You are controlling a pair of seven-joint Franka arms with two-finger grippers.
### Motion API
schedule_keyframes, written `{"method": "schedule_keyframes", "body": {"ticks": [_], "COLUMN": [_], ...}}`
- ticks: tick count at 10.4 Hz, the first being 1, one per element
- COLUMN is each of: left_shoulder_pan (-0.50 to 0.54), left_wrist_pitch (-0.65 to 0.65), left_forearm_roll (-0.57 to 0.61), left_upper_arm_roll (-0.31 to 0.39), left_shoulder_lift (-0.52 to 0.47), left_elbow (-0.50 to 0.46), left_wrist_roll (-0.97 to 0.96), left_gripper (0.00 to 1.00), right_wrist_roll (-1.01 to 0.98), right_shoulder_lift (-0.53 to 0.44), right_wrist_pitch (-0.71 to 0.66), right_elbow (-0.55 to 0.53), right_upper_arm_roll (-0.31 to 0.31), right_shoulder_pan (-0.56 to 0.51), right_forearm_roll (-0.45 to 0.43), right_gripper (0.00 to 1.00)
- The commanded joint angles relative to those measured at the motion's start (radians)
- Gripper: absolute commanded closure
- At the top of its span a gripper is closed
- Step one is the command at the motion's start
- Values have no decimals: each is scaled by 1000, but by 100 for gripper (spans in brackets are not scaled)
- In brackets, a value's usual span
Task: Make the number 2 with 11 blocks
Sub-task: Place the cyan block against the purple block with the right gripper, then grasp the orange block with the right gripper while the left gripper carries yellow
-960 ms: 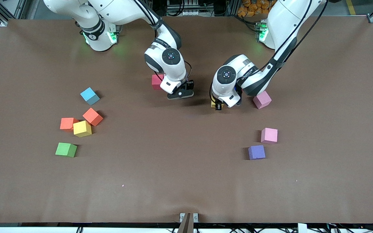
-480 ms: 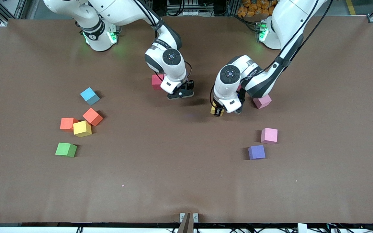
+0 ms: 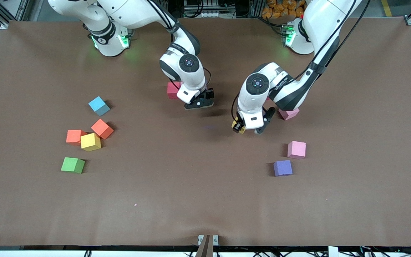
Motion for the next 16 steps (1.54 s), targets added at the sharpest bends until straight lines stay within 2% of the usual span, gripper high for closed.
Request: {"method": "schedule_keyframes", "body": {"ticks": [1,2,4,6,7,9,11,14,16], "left_shoulder_pan": [2,1,4,-7,-8,-18,-39,-105,-178], "left_wrist_pitch": [-23,-23,-21,-21,-21,-21,-21,-21,-23], "left_forearm_roll": [23,23,21,32,64,81,81,119,136], "left_upper_arm_roll": [-5,-5,-4,-4,-4,-5,-4,-4,-4], "left_shoulder_lift": [4,4,37,54,61,65,76,128,182], "left_elbow": [8,8,46,70,70,80,99,151,229], "left_wrist_roll": [103,147,267,292,303,365,460,510,504], "left_gripper": [86,86,86,86,86,85,83,83,83], "right_wrist_roll": [28,24,16,-4,-76,-258,-512,-883,-1010], "right_shoulder_lift": [-5,-28,-93,-180,-218,-303,-350,-351,-343], "right_wrist_pitch": [-13,-14,-107,-198,-239,-324,-326,-312,-266], "right_elbow": [19,18,21,12,6,-45,-121,-152,-189], "right_upper_arm_roll": [-17,-19,-25,-25,-23,-22,-22,-22,-25], "right_shoulder_pan": [17,15,5,-26,-64,-189,-335,-565,-635], "right_forearm_roll": [-18,-18,-15,-11,-10,-8,-11,-21,-31], "right_gripper": [0,0,0,0,0,0,0,0,0]}}
